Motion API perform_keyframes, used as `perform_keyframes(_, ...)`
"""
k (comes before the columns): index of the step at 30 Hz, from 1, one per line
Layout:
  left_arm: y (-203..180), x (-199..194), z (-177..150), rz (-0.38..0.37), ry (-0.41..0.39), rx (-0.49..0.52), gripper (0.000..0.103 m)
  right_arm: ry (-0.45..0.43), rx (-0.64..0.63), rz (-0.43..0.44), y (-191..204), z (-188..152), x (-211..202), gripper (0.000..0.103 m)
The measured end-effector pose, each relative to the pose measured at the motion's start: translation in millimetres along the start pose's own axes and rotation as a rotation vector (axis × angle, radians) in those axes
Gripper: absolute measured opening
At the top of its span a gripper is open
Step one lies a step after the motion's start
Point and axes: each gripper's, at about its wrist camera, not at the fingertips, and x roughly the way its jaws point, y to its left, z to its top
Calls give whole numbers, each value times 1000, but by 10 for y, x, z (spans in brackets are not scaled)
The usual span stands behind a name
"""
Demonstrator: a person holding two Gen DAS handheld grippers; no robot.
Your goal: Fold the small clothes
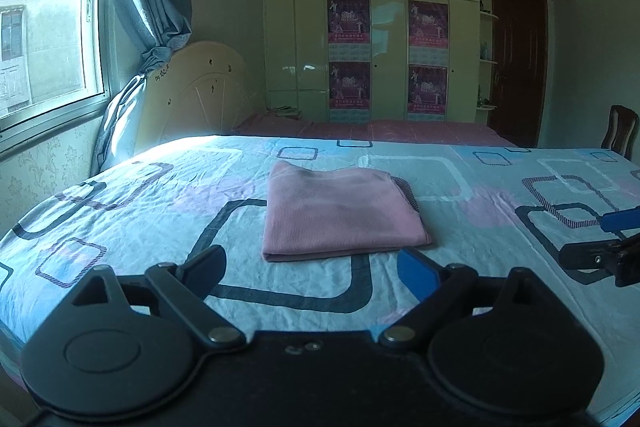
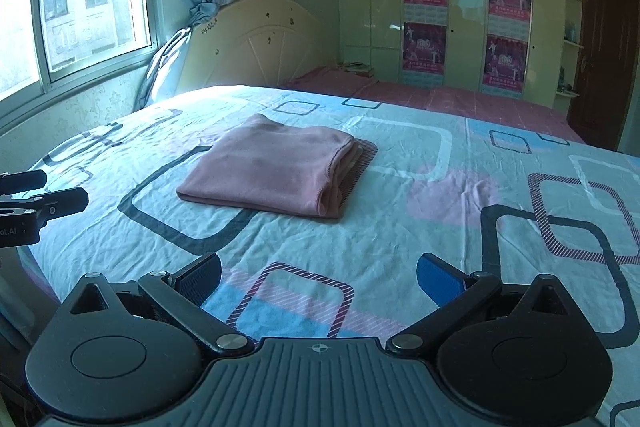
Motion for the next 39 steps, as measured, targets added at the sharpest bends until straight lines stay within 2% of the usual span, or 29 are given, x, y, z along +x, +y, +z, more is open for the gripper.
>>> perform_keyframes(1, 2, -7, 4, -7, 0, 6, 85, -2, -3, 2, 11, 10, -5, 103)
perform_keyframes(2, 3, -15, 4, -23, -4, 15, 37, -4, -7, 4, 22, 15, -8, 103)
perform_keyframes(3, 1, 4, 3, -36, 21, 20, 6, -5, -11, 6, 34, 21, -10, 103)
perform_keyframes(6, 25, 30, -23, -34, 32, 9, 12, -5, -12, 10, 44, 32, -2, 103)
perform_keyframes(7, 23, 26, -31, -36, 29, 10, 32, -4, -11, 10, 44, 36, 3, 103)
perform_keyframes(8, 20, 18, -35, -31, 24, 7, 79, -3, -11, 10, 50, 36, 4, 103)
perform_keyframes(9, 9, -11, -42, 0, -1, 3, 103, -3, -12, 11, 48, 38, 8, 103)
perform_keyframes(10, -2, -56, -53, 33, -45, 7, 103, -1, -12, 11, 54, 40, 17, 103)
perform_keyframes(13, -30, -20, -27, 29, -18, 35, 102, 1, -12, 10, 71, 45, 38, 103)
perform_keyframes(18, 5, 31, -16, 28, 6, 9, 102, -2, -12, 11, 85, 76, 63, 103)
perform_keyframes(39, -13, 9, -2, 43, -17, 4, 102, -26, -1, -20, 44, 94, 32, 103)
